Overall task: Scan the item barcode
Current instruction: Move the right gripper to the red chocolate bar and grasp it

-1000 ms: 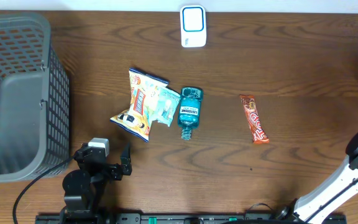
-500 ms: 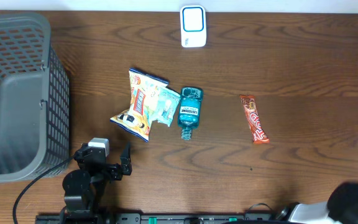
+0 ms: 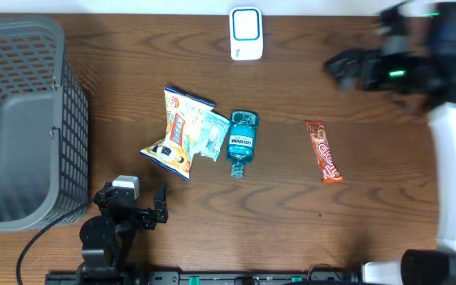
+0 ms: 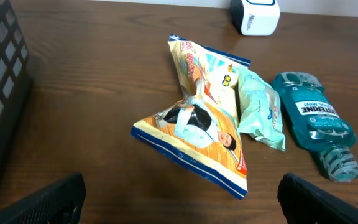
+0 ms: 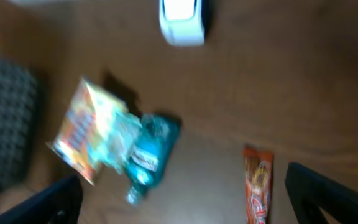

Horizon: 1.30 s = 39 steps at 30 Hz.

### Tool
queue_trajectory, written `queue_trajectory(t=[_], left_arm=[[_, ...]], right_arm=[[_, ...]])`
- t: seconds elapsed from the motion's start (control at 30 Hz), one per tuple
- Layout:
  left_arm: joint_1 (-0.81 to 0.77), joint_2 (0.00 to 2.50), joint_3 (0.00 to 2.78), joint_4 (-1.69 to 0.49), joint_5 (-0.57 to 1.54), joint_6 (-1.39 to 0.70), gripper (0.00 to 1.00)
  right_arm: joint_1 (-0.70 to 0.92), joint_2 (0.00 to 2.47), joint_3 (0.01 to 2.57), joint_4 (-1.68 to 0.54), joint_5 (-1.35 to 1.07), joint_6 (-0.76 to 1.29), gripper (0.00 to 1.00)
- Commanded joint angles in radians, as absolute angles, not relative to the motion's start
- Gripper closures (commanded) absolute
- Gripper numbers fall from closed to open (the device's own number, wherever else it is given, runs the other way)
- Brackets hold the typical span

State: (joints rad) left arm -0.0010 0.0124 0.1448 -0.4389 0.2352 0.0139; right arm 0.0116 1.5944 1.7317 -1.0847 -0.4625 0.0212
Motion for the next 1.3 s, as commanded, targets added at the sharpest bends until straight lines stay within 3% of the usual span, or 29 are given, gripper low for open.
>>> queue_trajectory(t=[0.0, 0.2, 0.33, 0.5, 0.8, 1.03, 1.27], left_arm=[[0.002, 0.011, 0.13, -0.457, 0.243, 0.006, 0.01], [0.002, 0.011, 0.13, -0.457, 0.243, 0.006, 0.01], [0.002, 0.011, 0.13, -0.457, 0.243, 0.006, 0.01], [0.002, 0.011, 0.13, -0.457, 0.243, 0.006, 0.01], [0.002, 0.011, 0.13, -0.457, 0.243, 0.006, 0.01], [0.002, 0.011, 0.13, -0.457, 0.243, 0.006, 0.01], [0.002, 0.011, 0.13, -0.457, 0.243, 0.006, 0.02]], right_arm=[[0.131, 1.655, 1.646, -1.092, -0.173, -0.024, 0.01], [0.22, 1.779, 1.527, -1.093, 0.036, 0.039, 0.03], [0.236, 1.857, 1.502, -1.094, 0.08, 0.082, 0.28], [0.249, 1.927, 1.472, -1.101, 0.081, 0.082, 0.48], [0.277, 1.994, 1.389, -1.069, 0.278, 0.187, 0.52], [0.301, 1.998, 1.341, -1.032, 0.284, 0.187, 0.63], [0.337, 1.999, 1.283, -0.975, 0.39, 0.237, 0.64]])
